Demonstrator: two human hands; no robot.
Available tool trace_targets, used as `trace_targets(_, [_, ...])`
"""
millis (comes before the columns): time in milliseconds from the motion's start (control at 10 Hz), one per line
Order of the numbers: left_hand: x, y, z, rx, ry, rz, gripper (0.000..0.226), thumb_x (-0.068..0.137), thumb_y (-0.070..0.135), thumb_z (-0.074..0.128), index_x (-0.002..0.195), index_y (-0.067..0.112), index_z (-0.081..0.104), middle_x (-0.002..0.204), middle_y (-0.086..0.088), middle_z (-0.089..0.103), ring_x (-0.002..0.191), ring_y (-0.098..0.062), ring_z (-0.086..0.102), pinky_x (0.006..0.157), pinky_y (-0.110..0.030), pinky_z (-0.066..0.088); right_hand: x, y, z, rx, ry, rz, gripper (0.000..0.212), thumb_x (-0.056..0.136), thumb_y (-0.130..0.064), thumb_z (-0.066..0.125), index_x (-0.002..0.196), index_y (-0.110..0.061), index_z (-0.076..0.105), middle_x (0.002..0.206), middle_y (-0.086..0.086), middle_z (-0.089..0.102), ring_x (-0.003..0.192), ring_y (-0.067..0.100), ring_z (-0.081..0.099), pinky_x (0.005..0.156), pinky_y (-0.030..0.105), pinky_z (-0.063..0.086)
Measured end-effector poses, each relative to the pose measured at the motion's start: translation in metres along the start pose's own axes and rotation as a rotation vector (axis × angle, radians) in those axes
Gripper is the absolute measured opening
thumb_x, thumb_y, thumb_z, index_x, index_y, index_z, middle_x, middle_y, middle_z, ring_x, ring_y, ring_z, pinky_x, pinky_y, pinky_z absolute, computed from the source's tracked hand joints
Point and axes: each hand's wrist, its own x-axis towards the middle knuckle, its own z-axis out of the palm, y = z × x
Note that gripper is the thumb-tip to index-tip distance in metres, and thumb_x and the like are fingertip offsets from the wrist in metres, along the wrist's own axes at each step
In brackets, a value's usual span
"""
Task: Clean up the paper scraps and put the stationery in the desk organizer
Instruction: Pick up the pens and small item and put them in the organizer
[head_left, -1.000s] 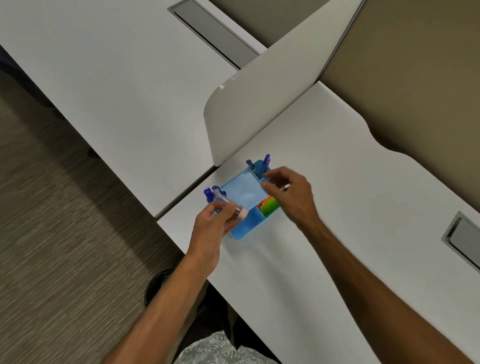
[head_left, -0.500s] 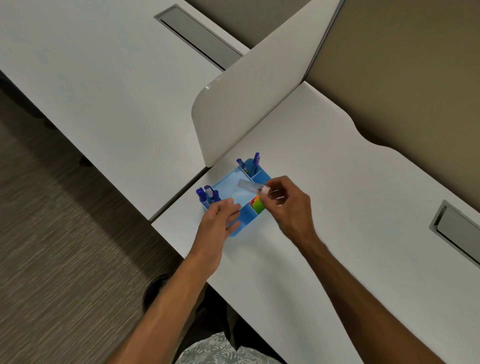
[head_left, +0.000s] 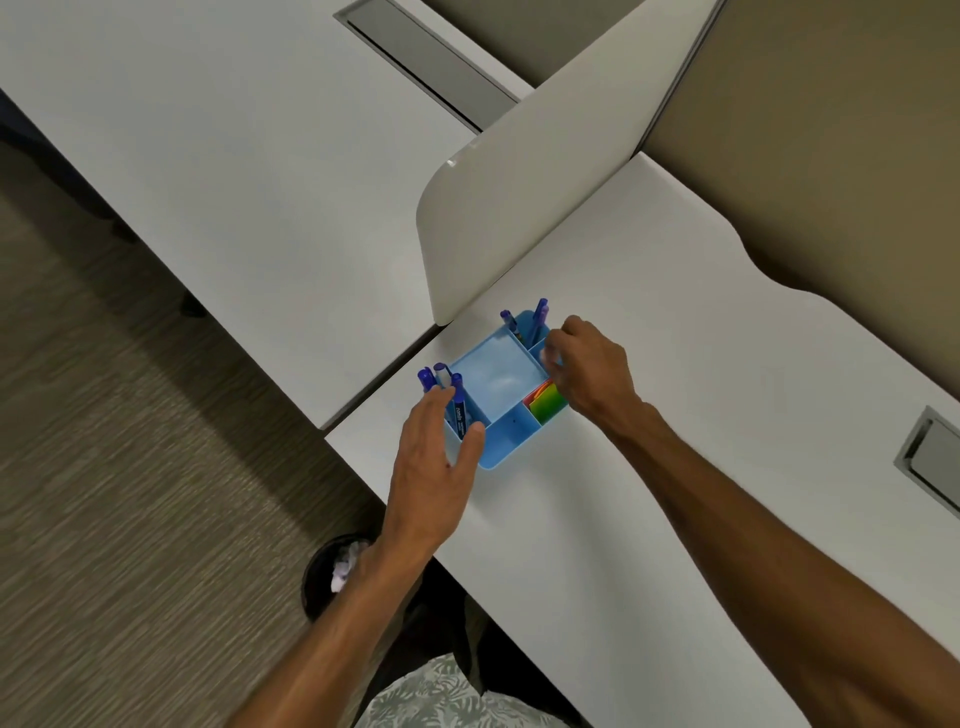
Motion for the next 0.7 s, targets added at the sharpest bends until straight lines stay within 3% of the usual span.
trace_targets(200, [0.003,-0.007,-0.005,0.018,-0.008,-0.007,0.054,0.1,0.033,0.054,0.149,0.021,0.035,0.151,0.0,0.04,0.135,-0.009,0.04,0.099,-0.029,0.051,0.018,-0.004,0.003,-0.136,-0.125,0.051,0.023,0.096,-0.031,0.058,0.096,-0.011,0.068,0.081,0.002,0.055,0.067,0.019,0.055,0.062,0.032,0.05])
trace_targets(400, [0.01,-0.007,-0.008,0.039,-0.004,0.015,0.056,0.1,0.03,0.054,0.15,0.018,0.034,0.152,-0.002,0.039,0.138,-0.012,0.039,0.102,-0.029,0.048,0.028,-0.003,0.006,-0.148,-0.182,0.101,0.022,0.094,-0.03,0.061,0.092,-0.011,0.07,0.082,0.007,0.068,0.068,0.025,0.065,0.07,0.038,0.059])
trace_targets(500, [0.016,-0.005,-0.009,0.096,-0.008,0.049,0.056,0.1,0.029,0.054,0.151,0.018,0.034,0.156,-0.003,0.033,0.143,-0.012,0.032,0.1,-0.013,0.037,0.027,-0.005,0.003,-0.135,-0.194,0.115,0.024,0.095,-0.033,0.06,0.094,-0.011,0.07,0.083,0.007,0.068,0.07,0.024,0.065,0.071,0.039,0.059])
trace_targets(600, [0.022,-0.005,-0.008,0.13,-0.02,0.077,0.054,0.1,0.028,0.055,0.15,0.018,0.037,0.159,-0.003,0.029,0.143,-0.01,0.028,0.086,0.012,0.024,0.024,-0.003,0.0,-0.074,-0.191,0.151,0.026,0.095,-0.036,0.06,0.098,-0.013,0.07,0.087,0.005,0.069,0.072,0.022,0.064,0.07,0.036,0.058])
trace_targets(700, [0.026,0.003,-0.009,0.15,-0.031,0.114,0.057,0.1,0.03,0.054,0.152,0.019,0.033,0.161,-0.002,0.024,0.143,-0.008,0.026,0.092,0.007,0.026,0.013,-0.003,-0.014,0.018,-0.061,0.199,0.029,0.095,-0.039,0.058,0.105,-0.016,0.071,0.098,0.005,0.071,0.081,0.021,0.063,0.074,0.037,0.057])
